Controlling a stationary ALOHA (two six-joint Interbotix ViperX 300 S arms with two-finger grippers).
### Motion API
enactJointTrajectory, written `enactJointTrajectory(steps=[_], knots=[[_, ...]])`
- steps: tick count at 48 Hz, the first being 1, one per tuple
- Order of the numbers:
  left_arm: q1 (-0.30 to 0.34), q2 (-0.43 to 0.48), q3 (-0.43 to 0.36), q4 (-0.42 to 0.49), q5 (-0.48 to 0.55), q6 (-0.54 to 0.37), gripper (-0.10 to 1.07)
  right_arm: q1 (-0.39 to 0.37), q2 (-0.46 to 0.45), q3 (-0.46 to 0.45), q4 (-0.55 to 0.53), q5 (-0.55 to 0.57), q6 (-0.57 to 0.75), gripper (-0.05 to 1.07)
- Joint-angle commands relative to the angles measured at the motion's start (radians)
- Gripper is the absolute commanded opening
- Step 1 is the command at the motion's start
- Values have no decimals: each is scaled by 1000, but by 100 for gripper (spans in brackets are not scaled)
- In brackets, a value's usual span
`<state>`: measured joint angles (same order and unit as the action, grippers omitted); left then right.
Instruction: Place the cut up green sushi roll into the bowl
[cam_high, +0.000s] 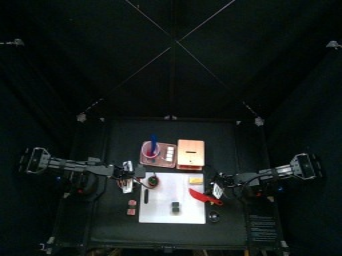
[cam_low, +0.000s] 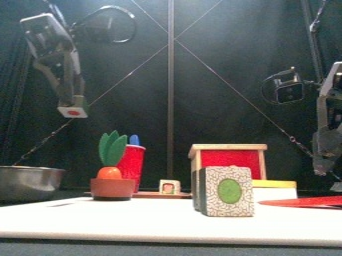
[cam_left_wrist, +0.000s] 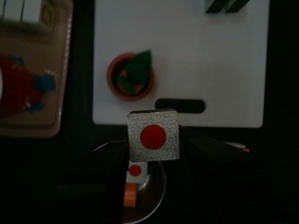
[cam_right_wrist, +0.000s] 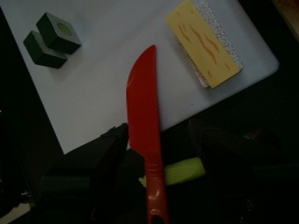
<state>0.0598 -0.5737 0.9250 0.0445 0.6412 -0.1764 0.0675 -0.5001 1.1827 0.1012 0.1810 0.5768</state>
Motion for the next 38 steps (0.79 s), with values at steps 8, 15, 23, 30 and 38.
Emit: enactJointTrajectory(steps=[8, 15, 23, 30, 38], knots=[[91, -12, 130, -34, -137, 3, 70, -5, -6, -28, 3, -3, -2, 91], [98, 26, 161, -38, -135, 0, 71, -5, -5, -28, 3, -3, -2, 91], [117, 83, 179, -49, -149, -3, 81, -5, -6, -37, 3, -3, -2, 91], [135, 109, 173, -48, -166, -3, 94, -3, -6, -40, 3, -2, -2, 91], [143, 97, 150, -41, -167, -3, 101, 0, -6, -38, 3, 0, -2, 91]])
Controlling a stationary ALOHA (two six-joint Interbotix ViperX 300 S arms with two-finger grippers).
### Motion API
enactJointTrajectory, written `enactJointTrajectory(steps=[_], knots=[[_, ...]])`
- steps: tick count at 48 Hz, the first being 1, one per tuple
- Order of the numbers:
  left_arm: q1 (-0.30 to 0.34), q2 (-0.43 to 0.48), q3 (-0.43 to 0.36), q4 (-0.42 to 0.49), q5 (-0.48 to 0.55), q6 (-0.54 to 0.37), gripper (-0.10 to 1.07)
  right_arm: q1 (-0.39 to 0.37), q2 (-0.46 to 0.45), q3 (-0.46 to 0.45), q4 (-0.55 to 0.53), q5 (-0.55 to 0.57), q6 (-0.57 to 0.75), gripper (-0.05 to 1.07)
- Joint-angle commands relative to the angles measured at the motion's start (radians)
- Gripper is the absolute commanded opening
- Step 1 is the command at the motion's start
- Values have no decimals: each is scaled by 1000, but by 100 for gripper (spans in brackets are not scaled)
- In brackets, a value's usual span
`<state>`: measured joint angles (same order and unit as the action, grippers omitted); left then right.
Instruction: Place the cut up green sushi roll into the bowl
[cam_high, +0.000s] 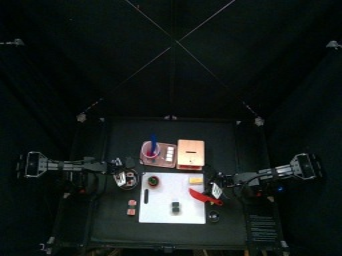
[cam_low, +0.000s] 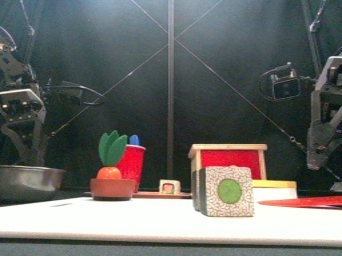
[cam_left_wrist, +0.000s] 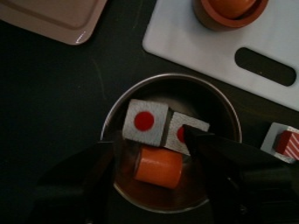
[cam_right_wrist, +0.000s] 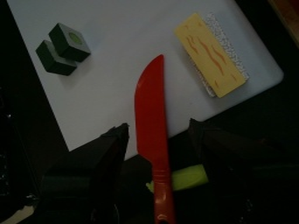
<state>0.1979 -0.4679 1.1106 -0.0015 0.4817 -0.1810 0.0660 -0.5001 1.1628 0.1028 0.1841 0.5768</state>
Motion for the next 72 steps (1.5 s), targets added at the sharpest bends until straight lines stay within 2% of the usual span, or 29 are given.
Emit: enactJointTrajectory(steps=[1, 12, 16, 21, 25, 30, 38, 44, 52, 59, 72], knots=[[5, -12, -40, 3, -6, 2, 101, 2, -6, -18, 2, -3, -2, 91], [-28, -54, -137, 2, -37, 5, 101, 3, -6, -18, 2, -3, -2, 91], [-101, -44, -181, 0, -98, 12, 101, 3, -6, -18, 2, -3, -2, 91], [-224, -5, -247, 26, -253, 26, 101, 2, -6, -18, -2, -3, -2, 91], [-276, 49, -295, 38, -353, 29, 101, -2, -6, -20, -5, -3, -3, 91], [-314, 160, -359, 28, -393, 25, 101, -2, -6, -18, -6, -3, -2, 91], [-331, 394, -520, -60, -331, 25, 101, -2, -6, -20, -6, -3, -2, 91], [-334, 531, -667, -101, -155, 25, 100, 3, -6, -21, -3, -3, -2, 91], [-350, 669, -819, -89, 25, 28, 100, 5, -5, -17, -6, -3, -2, 91], [-364, 736, -902, -84, 55, 31, 100, 5, -6, -14, -8, -3, -3, 91], [-368, 761, -927, -72, 54, 32, 100, 6, -6, -3, -3, -3, -2, 91]])
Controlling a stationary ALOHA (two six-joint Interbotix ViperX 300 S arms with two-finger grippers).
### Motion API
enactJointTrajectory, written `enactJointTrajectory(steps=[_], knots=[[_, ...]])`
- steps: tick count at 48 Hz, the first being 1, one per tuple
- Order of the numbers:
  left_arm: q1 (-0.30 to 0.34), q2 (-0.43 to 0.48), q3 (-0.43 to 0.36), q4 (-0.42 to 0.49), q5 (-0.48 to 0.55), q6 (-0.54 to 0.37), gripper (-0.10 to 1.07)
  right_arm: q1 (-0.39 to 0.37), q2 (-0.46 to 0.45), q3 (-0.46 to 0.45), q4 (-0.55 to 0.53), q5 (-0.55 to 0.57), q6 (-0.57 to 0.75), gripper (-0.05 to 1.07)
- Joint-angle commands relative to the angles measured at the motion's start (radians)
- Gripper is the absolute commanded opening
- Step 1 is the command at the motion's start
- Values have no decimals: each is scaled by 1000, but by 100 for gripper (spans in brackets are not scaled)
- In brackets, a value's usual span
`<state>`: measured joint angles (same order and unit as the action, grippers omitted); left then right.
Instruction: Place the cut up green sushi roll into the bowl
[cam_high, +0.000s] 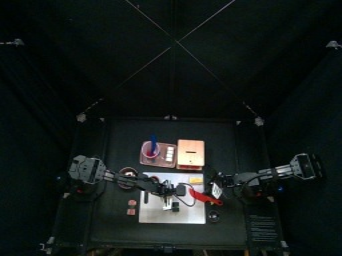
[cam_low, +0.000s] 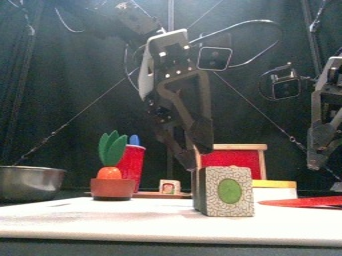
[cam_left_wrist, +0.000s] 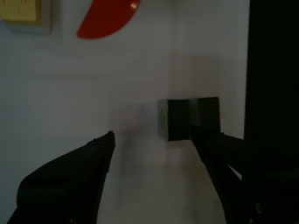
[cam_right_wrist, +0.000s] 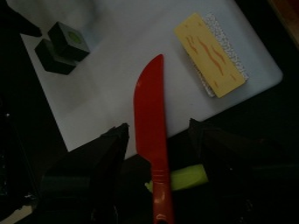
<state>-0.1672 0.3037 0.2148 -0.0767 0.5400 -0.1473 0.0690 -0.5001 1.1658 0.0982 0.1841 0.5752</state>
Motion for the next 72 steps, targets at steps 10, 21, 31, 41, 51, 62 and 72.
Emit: enactJointTrajectory(steps=[10, 21, 31, 41, 51, 62, 72], knots=[[-20, 2, -34, 3, -12, 0, 100, 2, -6, -6, 2, -8, -2, 91], [-21, 9, -37, 0, -12, -2, 100, 3, -6, -5, 3, -8, -2, 91], [-14, 12, -37, 3, -12, -5, 100, 3, -6, -5, 5, -8, 0, 91], [-11, 15, -38, 5, -11, -5, 100, 3, -5, -2, 5, -8, 0, 91], [-9, 21, -35, 5, -8, -6, 100, 5, -6, 3, 6, -8, 0, 91], [-2, 28, -35, 12, -6, -6, 98, 3, -6, 6, 6, -9, 0, 91], [-3, 37, -35, 11, 8, -5, 82, 5, -6, 9, 11, -9, 0, 91]])
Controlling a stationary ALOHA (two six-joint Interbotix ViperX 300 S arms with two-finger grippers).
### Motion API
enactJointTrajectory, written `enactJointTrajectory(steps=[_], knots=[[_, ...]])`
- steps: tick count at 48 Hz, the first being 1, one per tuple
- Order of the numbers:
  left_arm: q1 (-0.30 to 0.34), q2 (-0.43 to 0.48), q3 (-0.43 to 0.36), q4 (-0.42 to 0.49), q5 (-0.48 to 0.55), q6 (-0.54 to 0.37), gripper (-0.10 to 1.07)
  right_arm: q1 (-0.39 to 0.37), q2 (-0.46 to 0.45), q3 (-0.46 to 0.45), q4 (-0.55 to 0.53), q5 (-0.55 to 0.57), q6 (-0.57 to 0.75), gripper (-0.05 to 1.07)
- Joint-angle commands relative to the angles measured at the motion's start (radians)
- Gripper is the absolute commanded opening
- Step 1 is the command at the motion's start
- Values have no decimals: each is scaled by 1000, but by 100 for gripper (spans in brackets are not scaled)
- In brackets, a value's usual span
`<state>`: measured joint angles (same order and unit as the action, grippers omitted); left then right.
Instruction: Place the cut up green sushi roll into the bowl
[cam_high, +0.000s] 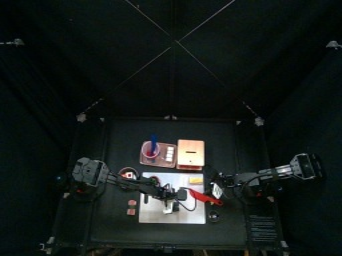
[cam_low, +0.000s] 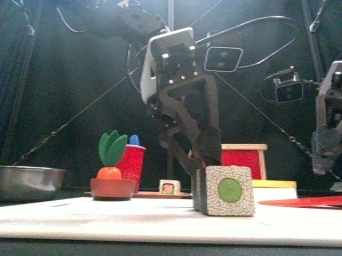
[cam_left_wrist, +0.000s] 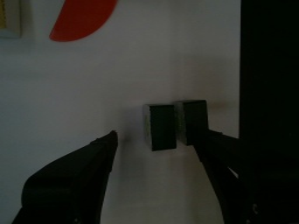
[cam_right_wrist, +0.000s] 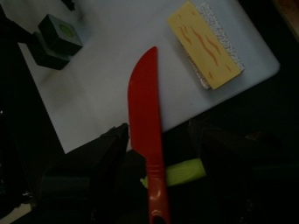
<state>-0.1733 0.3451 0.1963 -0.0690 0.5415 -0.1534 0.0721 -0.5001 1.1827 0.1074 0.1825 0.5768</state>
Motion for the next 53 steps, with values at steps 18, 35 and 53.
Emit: enactJointTrajectory(steps=[18, 35, 53], knots=[[5, -5, -15, -5, 26, 2, 65, 0, -5, -9, 2, -8, -2, 91], [5, -146, -12, 6, 86, 8, 64, 2, -6, -8, 2, -8, -2, 91], [-8, -449, 209, -48, 262, -17, 64, 0, -6, -3, 3, -8, -2, 91]])
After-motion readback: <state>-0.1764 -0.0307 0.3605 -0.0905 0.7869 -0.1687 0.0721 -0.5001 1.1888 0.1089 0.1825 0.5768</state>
